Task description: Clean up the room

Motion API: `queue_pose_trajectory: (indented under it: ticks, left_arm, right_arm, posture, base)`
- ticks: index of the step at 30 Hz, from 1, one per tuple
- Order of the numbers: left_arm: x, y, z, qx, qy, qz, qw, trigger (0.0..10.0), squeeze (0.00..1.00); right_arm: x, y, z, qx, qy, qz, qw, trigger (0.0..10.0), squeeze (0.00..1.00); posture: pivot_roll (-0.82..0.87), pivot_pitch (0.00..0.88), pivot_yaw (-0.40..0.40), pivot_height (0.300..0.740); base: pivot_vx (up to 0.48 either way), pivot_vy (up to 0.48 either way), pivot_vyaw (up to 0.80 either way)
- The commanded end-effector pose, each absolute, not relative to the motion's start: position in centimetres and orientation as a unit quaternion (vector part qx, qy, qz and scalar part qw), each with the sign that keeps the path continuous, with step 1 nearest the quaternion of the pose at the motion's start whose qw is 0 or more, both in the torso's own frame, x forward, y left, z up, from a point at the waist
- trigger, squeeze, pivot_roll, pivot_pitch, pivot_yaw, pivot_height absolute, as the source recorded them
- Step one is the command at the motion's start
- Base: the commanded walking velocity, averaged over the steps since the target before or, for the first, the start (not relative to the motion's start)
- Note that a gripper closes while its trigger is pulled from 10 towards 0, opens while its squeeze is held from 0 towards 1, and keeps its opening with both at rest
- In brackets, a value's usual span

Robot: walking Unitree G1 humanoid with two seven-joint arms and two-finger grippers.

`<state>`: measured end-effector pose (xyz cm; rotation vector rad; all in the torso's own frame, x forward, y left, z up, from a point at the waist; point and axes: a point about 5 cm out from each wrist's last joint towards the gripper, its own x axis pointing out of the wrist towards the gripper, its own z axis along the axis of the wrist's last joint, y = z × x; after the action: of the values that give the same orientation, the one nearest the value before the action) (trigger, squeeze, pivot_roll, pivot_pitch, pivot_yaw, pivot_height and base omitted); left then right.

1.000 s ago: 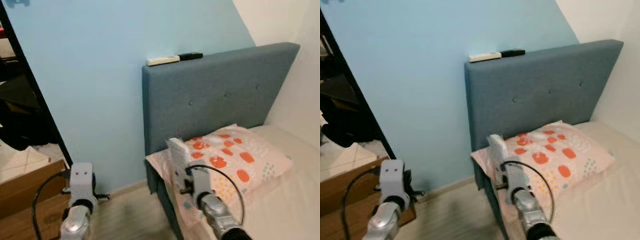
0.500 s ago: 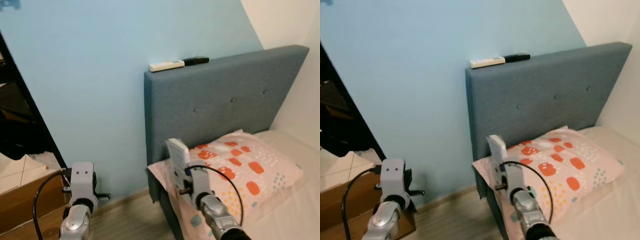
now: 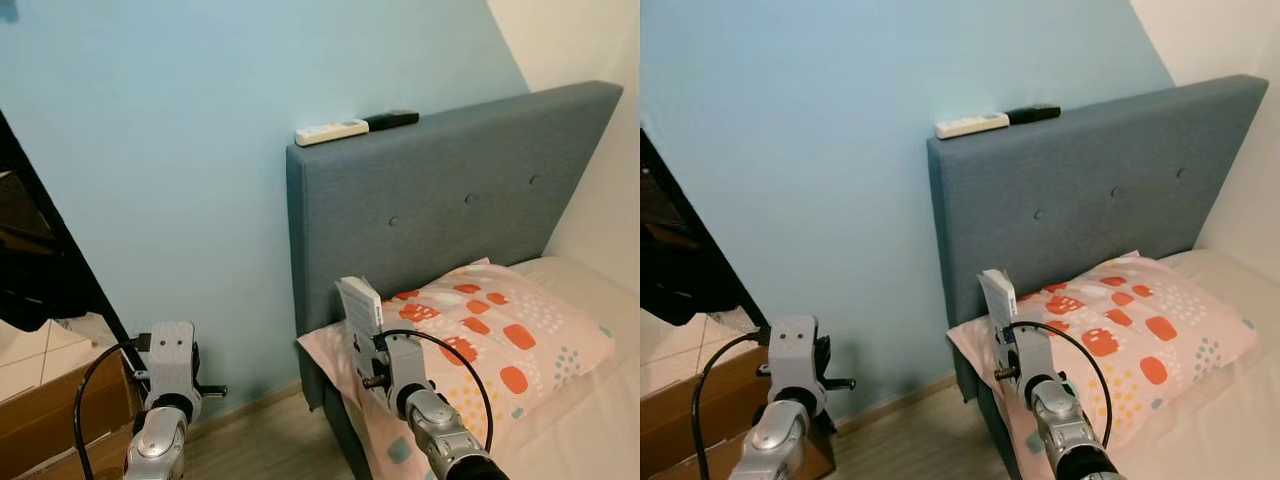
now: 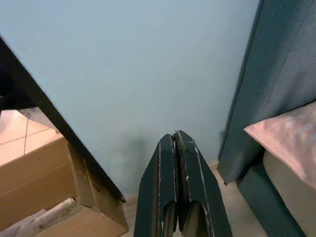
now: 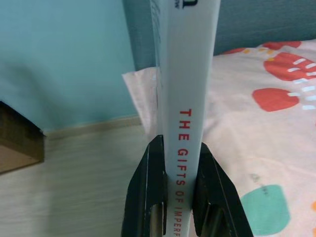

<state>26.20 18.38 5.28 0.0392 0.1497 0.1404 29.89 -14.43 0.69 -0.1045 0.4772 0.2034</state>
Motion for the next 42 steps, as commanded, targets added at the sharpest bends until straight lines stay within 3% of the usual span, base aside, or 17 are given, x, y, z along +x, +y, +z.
queue_pose_trajectory:
  ticks: [1, 11, 20, 42]
  left_arm:
    - [26.0, 18.7, 5.0, 0.024, 0.083, 0.068, 0.994, 10.0, 0.0]
    - [26.0, 18.3, 4.9, 0.042, 0.089, 0.05, 0.994, 10.0, 0.0]
    - [26.0, 18.1, 4.7, 0.063, 0.096, 0.041, 0.993, 10.0, 0.0]
    - [25.8, 18.4, 4.1, 0.063, 0.108, 0.065, 0.99, 10.0, 0.0]
  right_arm:
    - [30.0, -13.8, 1.0, -0.046, 0.223, 0.107, 0.968, 10.0, 0.0]
    - [30.0, -13.8, 0.9, -0.045, 0.224, 0.106, 0.968, 10.0, 0.0]
    - [29.9, -13.9, 0.8, -0.045, 0.226, 0.105, 0.967, 10.0, 0.0]
    - [30.2, -14.6, 1.1, -0.049, 0.224, 0.092, 0.969, 10.0, 0.0]
  posture:
    - [-0.03, 0.0, 0.02, 0.74]
    - [-0.03, 0.0, 0.023, 0.74]
    - [-0.03, 0.0, 0.025, 0.74]
    - [-0.04, 0.0, 0.013, 0.74]
  base:
    - [0.0, 0.48, 0.0]
    - [0.0, 0.0, 0.0]
    - [0.0, -0.48, 0.0]
    - [0.0, 0.0, -0.03]
